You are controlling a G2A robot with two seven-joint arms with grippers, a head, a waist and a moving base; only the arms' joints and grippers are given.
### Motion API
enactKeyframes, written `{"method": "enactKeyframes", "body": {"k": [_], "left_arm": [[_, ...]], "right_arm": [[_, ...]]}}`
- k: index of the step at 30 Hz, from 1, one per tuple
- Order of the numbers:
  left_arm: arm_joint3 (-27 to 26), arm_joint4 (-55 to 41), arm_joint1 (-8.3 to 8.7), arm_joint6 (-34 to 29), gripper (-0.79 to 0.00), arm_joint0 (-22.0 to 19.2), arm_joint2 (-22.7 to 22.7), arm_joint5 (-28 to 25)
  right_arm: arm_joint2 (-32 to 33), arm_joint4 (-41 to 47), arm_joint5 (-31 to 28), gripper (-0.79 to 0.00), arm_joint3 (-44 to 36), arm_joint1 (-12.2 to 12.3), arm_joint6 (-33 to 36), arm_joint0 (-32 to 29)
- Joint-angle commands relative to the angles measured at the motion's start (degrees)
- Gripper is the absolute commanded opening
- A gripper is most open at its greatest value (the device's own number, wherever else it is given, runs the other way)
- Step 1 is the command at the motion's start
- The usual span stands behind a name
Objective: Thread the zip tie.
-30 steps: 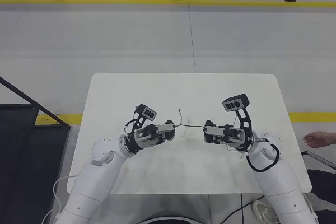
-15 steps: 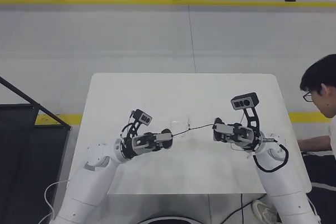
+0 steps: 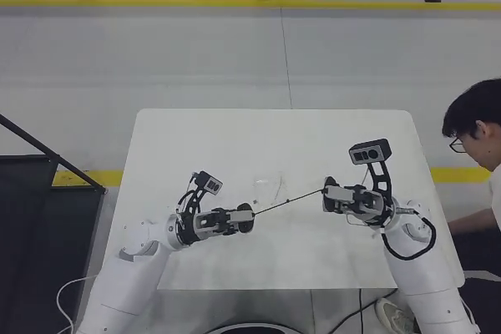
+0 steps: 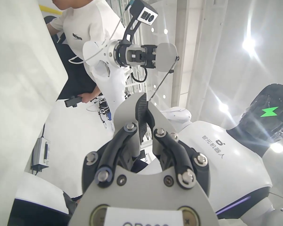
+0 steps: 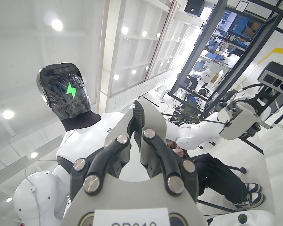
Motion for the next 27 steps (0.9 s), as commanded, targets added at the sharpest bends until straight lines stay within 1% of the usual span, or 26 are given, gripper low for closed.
{"method": "enactKeyframes", "body": {"k": [1,7,8,9,10,16,18,22,24,27], "left_arm": [[0.02,-0.05,0.08,-0.05,-0.785,-0.07,0.1,-0.01],[0.28,-0.2,0.25,0.6,-0.785,-0.29,0.42,-0.32],[0.28,-0.11,0.28,0.97,-0.702,-0.28,0.36,-0.55],[0.12,-0.13,0.3,1.21,-0.422,-0.18,0.44,-0.69],[-0.12,-0.12,0.33,1.29,0.0,-0.04,0.5,-0.78],[-2.52,-0.39,0.55,4.63,0.0,1.81,-0.74,-3.89],[-3.36,-1.38,0.65,6.05,0.0,2.84,-1.83,-4.97],[-4.54,-4.6,1.01,6.78,0.0,4.43,-4.51,-5.04],[-4.73,-5.76,1.16,7.97,0.0,5.28,-6.19,-6.05],[-5.09,-4.66,1.33,11.74,0.0,6.84,-7.96,-6.71]], "right_arm": [[-0.01,-0.15,0.15,-0.785,-0.01,-0.02,-0.06,-0.02],[-0.02,-0.39,0.41,-0.785,0.0,-0.1,-0.16,0.07],[-0.06,-0.71,0.45,-0.785,-0.09,-0.1,-0.2,0.07],[-0.13,-1.13,0.63,-0.785,-0.24,-0.1,-0.25,0.07],[-0.18,-1.58,0.85,-0.785,-0.46,-0.08,-0.32,0.1],[0.08,-4.53,1.73,-0.785,-2.36,0.09,-1.45,-0.22],[0.56,-5.95,1.09,-0.785,-3.52,0.2,-2.02,-0.68],[2.21,-9.03,-0.8,-0.785,-7.23,0.54,-3.62,-2.74],[3.39,-13.44,-2.03,-0.785,-9.53,0.84,-5.47,-4.1],[5.13,-22.32,-4.72,-0.785,-13.19,1.13,-12.21,-7.03]]}}
